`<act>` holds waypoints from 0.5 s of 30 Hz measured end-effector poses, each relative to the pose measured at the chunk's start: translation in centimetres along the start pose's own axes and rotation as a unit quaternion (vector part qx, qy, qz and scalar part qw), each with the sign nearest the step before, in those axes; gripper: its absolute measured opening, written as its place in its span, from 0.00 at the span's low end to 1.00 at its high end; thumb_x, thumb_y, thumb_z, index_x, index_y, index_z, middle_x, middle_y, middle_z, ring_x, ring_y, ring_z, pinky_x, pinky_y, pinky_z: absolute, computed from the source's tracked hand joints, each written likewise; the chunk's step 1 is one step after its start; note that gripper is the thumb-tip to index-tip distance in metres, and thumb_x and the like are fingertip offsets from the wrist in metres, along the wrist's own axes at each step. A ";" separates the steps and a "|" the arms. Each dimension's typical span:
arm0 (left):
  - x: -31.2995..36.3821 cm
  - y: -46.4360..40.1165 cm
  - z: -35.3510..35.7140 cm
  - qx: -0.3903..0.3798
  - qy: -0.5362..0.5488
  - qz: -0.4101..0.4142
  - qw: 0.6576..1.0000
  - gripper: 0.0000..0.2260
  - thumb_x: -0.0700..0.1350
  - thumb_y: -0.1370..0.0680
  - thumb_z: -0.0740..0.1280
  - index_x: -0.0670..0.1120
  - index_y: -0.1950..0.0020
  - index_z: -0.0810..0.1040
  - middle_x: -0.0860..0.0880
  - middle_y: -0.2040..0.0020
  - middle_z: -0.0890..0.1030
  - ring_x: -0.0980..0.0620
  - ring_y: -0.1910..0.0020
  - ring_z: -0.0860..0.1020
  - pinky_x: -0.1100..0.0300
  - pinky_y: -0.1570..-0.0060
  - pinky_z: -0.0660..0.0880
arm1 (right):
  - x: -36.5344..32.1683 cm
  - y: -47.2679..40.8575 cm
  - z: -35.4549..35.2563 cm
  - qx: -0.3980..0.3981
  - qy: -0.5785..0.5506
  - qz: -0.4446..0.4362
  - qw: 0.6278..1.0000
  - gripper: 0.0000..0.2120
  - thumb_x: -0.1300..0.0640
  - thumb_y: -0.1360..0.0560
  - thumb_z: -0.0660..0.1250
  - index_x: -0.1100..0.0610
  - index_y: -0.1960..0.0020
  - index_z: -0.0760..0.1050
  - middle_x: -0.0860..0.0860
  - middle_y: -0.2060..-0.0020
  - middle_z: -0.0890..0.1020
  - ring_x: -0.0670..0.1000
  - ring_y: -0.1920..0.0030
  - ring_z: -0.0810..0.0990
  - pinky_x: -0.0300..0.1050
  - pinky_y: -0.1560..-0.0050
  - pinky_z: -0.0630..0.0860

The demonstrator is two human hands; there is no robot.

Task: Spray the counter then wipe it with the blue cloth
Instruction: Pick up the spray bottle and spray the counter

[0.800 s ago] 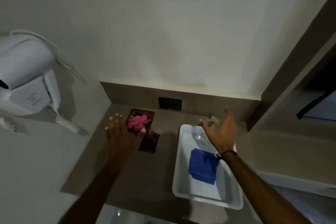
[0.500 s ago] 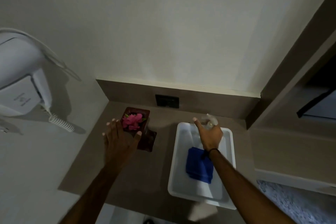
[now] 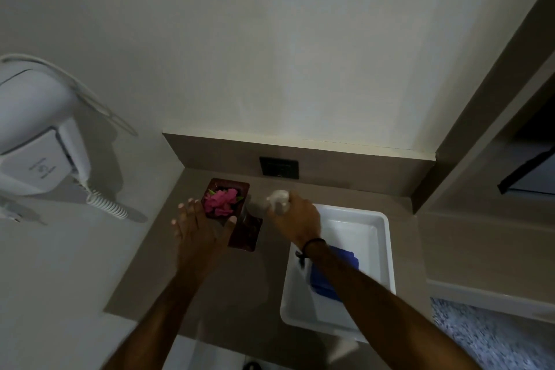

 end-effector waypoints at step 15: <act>-0.1 -0.1 0.2 -0.002 -0.006 -0.005 1.000 0.48 0.71 0.26 0.53 0.40 0.17 0.44 0.40 0.15 0.47 0.42 0.16 0.42 0.43 0.18 0.41 | 9.0 -2.0 -6.8 0.124 -0.290 0.161 0.935 0.23 0.48 0.30 0.76 0.55 0.39 0.76 0.50 0.50 0.83 0.47 0.51 0.83 0.40 0.51 0.81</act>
Point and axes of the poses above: each hand's wrist, its own y-axis away from the middle knuckle, its own z-axis out of the palm, x = y × z, the point moved 6 cm from there along -y, towards the middle knuckle
